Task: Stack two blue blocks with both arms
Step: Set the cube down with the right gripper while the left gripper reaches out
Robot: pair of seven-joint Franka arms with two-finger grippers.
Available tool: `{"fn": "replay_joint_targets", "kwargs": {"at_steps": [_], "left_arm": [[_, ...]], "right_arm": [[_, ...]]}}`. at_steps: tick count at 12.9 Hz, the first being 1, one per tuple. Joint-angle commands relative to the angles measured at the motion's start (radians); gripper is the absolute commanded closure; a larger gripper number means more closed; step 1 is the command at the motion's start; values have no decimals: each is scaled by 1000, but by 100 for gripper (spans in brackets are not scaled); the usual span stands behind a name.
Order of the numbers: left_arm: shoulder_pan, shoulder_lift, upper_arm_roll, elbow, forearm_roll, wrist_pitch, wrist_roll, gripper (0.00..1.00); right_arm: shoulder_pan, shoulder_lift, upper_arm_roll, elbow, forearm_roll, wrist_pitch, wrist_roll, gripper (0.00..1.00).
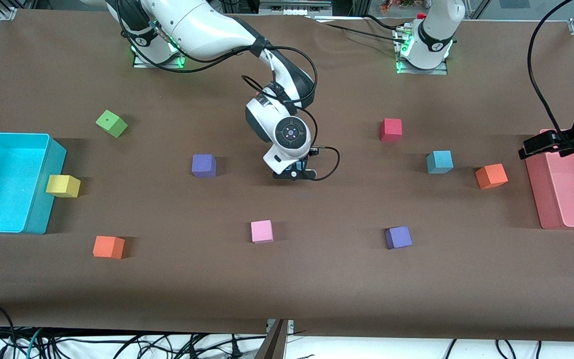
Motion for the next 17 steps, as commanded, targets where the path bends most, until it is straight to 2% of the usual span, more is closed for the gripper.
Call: {"fn": "replay_joint_targets", "kwargs": {"at_steps": [1, 6, 7, 8, 9, 10, 17], "left_arm": [[-1, 32, 4, 25, 10, -18, 6, 0], [-4, 53, 4, 25, 38, -12, 1, 0], [-9, 55, 4, 25, 41, -12, 1, 0], [-9, 62, 4, 25, 41, -10, 1, 0], [-10, 67, 4, 26, 41, -7, 1, 0], [-9, 72, 4, 25, 41, 11, 1, 0], [-61, 62, 1, -13, 79, 46, 0, 0]], "right_arm": [[25, 28, -11, 40, 2, -12, 40, 100], [31, 46, -14, 40, 1, -3, 50, 100], [31, 48, -14, 40, 1, -1, 50, 90], [31, 48, -14, 40, 1, -1, 50, 61], [31, 48, -16, 40, 1, -3, 50, 42], [31, 46, -16, 40, -1, -1, 50, 1], [19, 19, -17, 46, -7, -6, 21, 0]]}}
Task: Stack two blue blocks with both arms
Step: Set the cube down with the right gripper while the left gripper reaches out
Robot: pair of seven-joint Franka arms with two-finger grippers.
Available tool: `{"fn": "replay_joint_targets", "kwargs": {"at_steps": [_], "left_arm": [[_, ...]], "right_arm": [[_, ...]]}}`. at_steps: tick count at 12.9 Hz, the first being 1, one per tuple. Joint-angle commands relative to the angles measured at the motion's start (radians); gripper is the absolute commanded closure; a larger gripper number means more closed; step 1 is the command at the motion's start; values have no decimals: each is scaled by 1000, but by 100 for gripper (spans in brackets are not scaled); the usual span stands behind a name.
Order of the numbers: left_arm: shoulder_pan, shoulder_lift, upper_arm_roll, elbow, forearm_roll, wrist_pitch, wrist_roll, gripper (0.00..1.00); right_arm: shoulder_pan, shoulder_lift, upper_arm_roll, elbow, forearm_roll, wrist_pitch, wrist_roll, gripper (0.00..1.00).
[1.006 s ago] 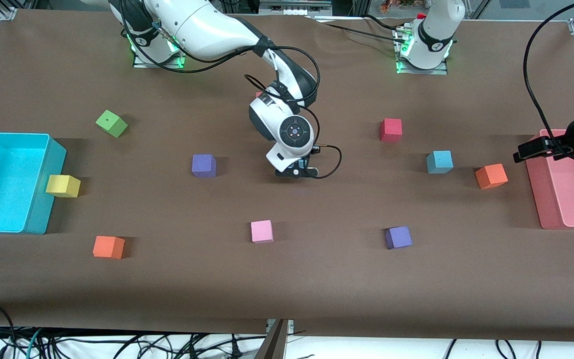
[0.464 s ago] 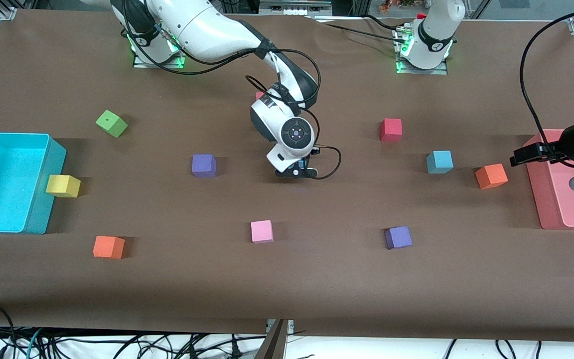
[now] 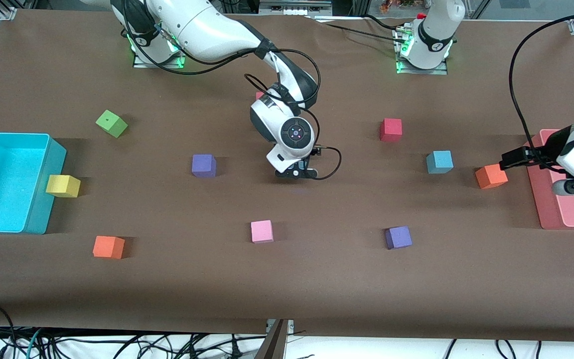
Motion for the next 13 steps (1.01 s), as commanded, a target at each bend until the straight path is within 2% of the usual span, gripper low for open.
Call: {"fn": "replay_joint_targets", "kwargs": {"at_steps": [1, 5, 7, 9, 10, 11, 13], "left_arm": [[-14, -5, 5, -21, 35, 35, -1, 0], [-26, -25, 5, -105, 35, 110, -2, 0], [-26, -46, 5, -165, 29, 163, -2, 0], [-35, -80, 3, -241, 29, 223, -2, 0], [-37, -92, 3, -268, 29, 243, -2, 0], [-40, -92, 3, -271, 29, 244, -2, 0], [-42, -89, 3, -271, 24, 244, -2, 0]], "right_arm": [[-5, -22, -5, 31, -4, -17, -24, 0], [-34, -82, -5, 25, 6, -25, -141, 0], [-72, -108, 1, 25, 9, -38, -262, 0], [-85, -149, -6, 8, 56, -46, -390, 0], [-109, -181, -8, -48, 78, -31, -518, 0], [-135, -260, -8, -147, 102, 7, -685, 0], [-163, -376, -8, -357, 194, 166, -881, 0]]}}
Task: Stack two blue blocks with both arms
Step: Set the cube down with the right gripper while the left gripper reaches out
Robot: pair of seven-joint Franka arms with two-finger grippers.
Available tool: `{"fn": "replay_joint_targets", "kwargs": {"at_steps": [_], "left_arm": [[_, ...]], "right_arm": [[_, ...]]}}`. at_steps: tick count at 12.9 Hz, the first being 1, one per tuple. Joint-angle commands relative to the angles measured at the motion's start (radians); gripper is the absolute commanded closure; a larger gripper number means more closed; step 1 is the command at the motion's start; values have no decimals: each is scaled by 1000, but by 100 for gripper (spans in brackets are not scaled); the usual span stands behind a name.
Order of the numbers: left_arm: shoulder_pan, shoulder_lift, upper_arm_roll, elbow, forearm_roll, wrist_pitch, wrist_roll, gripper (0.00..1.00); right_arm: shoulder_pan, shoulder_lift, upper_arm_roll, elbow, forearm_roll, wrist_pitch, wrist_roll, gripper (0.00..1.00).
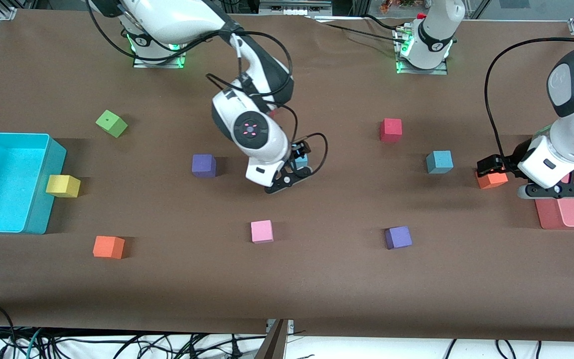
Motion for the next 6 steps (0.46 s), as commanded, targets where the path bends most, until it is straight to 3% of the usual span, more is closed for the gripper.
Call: {"fn": "replay_joint_targets", "kwargs": {"at_steps": [1, 6], "left_arm": [[-9, -39, 3, -45, 14, 20, -2, 0], [-9, -22, 3, -48, 19, 23, -2, 0]], "right_arm": [[-31, -183, 3, -324, 116, 209, -235, 0], [-57, -180, 5, -463, 292, 312, -663, 0]]}}
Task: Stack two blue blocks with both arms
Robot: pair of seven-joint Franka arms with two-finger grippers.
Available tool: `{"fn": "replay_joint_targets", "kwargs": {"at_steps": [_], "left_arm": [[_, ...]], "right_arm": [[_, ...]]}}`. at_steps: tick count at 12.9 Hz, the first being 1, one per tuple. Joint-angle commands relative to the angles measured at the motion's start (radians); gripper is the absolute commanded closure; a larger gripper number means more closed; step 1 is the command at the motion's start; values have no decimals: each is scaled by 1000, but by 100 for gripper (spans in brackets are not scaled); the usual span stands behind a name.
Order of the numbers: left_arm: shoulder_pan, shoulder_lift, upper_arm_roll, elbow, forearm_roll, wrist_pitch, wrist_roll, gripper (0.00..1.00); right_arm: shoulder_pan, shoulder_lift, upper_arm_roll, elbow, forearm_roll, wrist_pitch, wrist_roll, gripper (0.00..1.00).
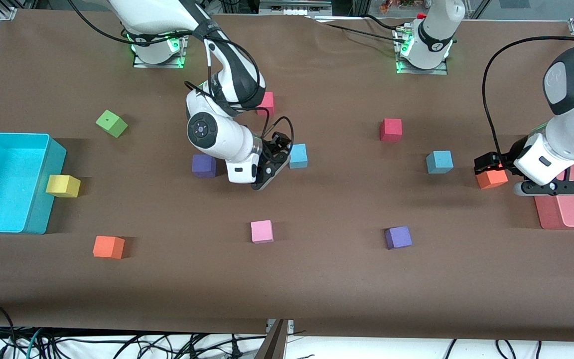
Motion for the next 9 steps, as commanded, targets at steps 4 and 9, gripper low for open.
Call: {"fn": "replay_joint_targets", "kwargs": {"at_steps": [4, 9], "left_arm": [[-9, -2, 0, -17, 20, 1, -10, 0], [-11, -25, 0, -119, 25, 104, -10, 0]], "right_arm": [[-19, -31, 7, -246, 401, 261, -598, 0], [-23, -38, 14, -311, 598, 259, -907, 0]]}}
